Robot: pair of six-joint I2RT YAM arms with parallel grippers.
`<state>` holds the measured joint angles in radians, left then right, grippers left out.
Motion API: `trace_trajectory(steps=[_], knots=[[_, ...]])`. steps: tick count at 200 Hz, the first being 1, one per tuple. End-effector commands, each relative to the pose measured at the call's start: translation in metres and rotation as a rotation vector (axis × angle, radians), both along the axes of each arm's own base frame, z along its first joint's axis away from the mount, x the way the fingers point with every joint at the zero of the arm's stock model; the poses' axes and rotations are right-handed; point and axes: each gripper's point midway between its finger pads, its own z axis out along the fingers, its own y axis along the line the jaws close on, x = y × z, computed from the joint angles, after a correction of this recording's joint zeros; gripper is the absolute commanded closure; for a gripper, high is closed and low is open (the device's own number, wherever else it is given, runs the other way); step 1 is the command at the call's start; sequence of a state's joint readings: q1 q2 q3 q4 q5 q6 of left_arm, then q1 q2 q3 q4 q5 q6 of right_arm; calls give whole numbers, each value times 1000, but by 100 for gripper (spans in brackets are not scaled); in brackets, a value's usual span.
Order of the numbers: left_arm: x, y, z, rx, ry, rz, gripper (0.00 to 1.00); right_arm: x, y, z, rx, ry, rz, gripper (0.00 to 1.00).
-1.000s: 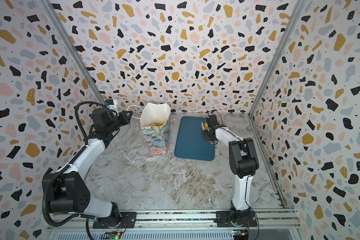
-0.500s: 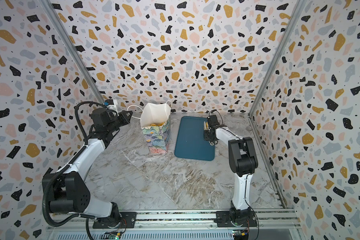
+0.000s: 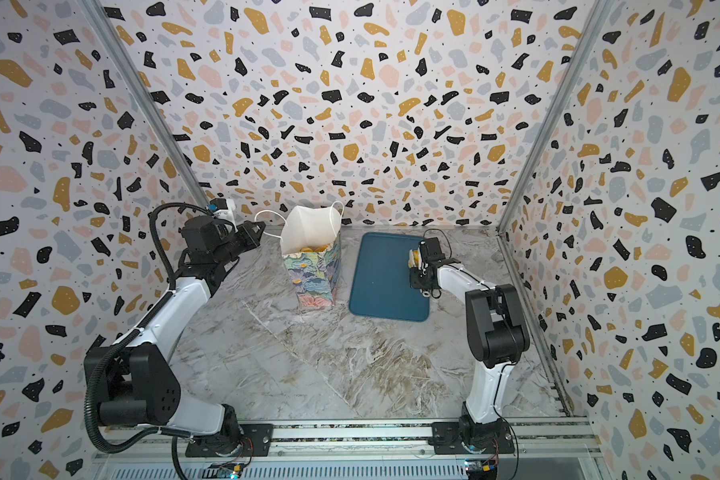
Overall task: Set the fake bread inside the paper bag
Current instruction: 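Lift the striped croissant in the tongs off the tray with the right gripper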
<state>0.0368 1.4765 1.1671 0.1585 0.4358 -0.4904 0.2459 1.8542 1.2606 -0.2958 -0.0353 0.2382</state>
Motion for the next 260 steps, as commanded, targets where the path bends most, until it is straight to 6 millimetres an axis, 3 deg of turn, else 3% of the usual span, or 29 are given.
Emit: trace_trajectory(steps=[1, 106, 218, 260], knots=[[-2, -3, 8, 8, -36, -9, 100, 0, 5, 31, 66, -84, -6, 78], [-2, -3, 8, 4, -39, -10, 100, -29, 7, 47, 135, -133, -14, 80], [-1, -3, 7, 4, -36, -9, 100, -49, 24, 83, 232, -235, 43, 80], [-1, -3, 7, 4, -36, -10, 100, -59, 37, 108, 295, -310, 84, 80]])
